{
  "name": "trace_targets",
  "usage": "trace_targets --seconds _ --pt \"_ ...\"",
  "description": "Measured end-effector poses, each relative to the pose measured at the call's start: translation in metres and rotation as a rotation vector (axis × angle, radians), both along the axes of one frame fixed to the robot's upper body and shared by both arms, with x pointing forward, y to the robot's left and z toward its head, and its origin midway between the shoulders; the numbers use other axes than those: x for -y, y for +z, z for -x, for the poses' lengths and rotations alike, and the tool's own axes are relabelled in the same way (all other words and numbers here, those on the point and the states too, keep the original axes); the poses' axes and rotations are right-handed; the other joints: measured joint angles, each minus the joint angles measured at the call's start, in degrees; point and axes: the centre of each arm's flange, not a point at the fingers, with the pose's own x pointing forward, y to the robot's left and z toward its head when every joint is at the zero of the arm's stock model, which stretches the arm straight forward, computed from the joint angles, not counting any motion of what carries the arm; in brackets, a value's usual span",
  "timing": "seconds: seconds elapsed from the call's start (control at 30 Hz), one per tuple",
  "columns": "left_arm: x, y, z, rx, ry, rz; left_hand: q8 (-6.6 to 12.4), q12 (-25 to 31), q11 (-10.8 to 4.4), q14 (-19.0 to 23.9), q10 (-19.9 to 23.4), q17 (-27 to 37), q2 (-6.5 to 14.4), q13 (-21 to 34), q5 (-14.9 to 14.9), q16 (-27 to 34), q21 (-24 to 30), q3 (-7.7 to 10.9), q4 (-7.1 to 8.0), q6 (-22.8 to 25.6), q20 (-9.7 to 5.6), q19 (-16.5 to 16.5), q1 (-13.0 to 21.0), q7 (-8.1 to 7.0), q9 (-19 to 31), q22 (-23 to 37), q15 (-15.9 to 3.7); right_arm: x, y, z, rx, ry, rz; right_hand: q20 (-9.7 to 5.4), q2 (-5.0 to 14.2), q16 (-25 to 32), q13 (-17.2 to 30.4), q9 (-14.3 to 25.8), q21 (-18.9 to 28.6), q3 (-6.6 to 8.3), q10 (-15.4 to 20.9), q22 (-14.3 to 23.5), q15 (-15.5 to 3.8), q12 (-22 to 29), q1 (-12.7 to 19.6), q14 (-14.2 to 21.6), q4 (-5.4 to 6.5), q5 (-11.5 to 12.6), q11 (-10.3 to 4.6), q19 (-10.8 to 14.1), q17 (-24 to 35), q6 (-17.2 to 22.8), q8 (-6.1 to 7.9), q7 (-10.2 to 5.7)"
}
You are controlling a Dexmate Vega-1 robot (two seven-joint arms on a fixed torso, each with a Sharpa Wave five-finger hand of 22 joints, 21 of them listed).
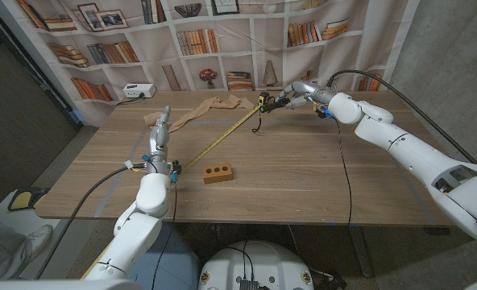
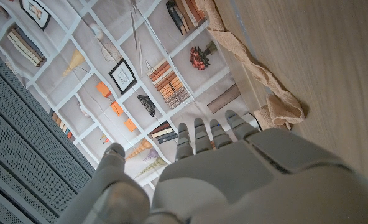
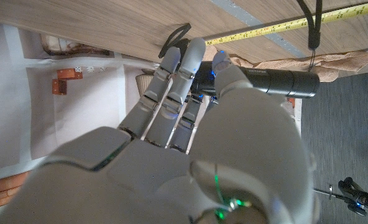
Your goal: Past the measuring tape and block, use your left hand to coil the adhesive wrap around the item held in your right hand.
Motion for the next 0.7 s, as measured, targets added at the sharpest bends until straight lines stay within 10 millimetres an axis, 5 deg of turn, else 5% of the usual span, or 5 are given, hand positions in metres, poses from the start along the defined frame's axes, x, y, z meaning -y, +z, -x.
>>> trace_targets --seconds 0.7 --pt "-0.015 0.009 -0.009 -0.002 0.02 -0.027 0.0 0.0 0.0 0.0 0.0 0.0 0.24 0.0 0.0 0.0 0.0 0.01 -0.01 0.0 0.0 0.0 0.24 0.0 0.0 0.0 0.0 -0.006 0.001 -0.001 0.0 -0.005 0.008 -0.02 0.0 -0.5 0.0 -0.01 1.08 0.0 0.01 0.01 -0.16 0.0 0.0 0.34 0.0 0.27 0.01 -0.4 0.52 0.32 -0.27 0.05"
